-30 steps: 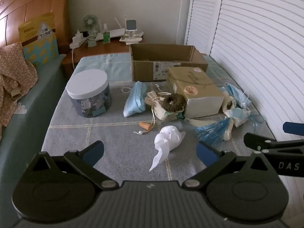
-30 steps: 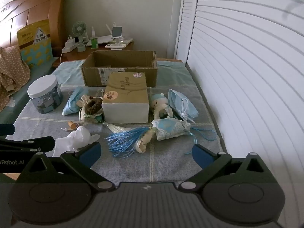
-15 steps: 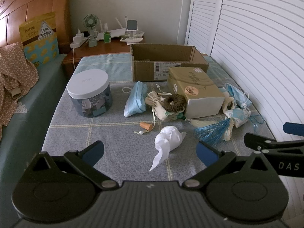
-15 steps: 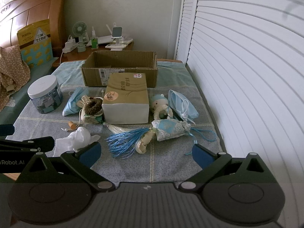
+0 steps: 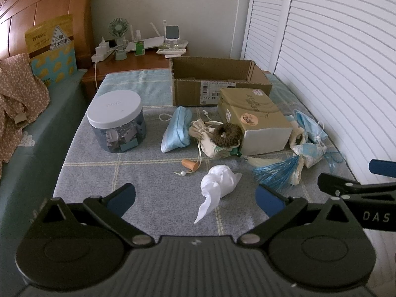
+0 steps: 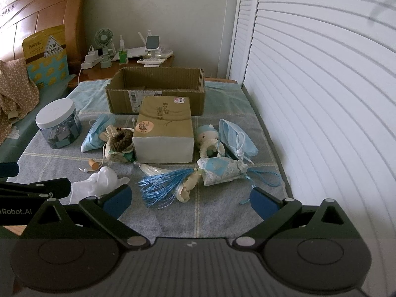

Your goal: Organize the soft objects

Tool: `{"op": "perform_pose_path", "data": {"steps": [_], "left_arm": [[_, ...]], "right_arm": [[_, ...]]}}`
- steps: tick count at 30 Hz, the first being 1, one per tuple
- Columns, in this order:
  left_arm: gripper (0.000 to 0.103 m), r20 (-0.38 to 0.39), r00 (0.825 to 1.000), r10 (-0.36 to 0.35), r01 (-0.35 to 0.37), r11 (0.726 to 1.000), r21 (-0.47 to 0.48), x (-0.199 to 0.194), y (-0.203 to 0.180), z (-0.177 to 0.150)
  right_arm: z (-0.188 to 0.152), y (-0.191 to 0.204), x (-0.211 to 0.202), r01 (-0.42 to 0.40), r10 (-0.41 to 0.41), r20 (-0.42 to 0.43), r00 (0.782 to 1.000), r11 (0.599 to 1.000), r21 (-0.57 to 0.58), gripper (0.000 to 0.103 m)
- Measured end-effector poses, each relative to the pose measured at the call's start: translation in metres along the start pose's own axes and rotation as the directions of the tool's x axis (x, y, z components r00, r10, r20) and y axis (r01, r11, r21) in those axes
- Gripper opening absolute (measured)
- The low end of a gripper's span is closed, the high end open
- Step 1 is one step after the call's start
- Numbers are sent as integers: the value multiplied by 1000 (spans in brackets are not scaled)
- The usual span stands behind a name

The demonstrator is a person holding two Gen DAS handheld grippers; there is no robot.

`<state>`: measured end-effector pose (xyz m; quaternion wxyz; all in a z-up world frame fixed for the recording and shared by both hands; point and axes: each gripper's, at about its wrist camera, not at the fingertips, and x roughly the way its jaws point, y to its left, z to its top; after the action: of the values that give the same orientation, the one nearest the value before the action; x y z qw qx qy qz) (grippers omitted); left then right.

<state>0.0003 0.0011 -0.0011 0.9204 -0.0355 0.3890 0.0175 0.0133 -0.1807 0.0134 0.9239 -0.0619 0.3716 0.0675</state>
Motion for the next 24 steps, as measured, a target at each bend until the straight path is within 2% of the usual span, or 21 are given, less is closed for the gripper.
{"op": "perform_pose_path", "data": {"steps": [24], "left_arm": [[102,-2,1000,0,0,1000,-9,0,1,0]], "right_arm": [[2,1,2,1,-1,-2,1000,1000,-4,103]]}}
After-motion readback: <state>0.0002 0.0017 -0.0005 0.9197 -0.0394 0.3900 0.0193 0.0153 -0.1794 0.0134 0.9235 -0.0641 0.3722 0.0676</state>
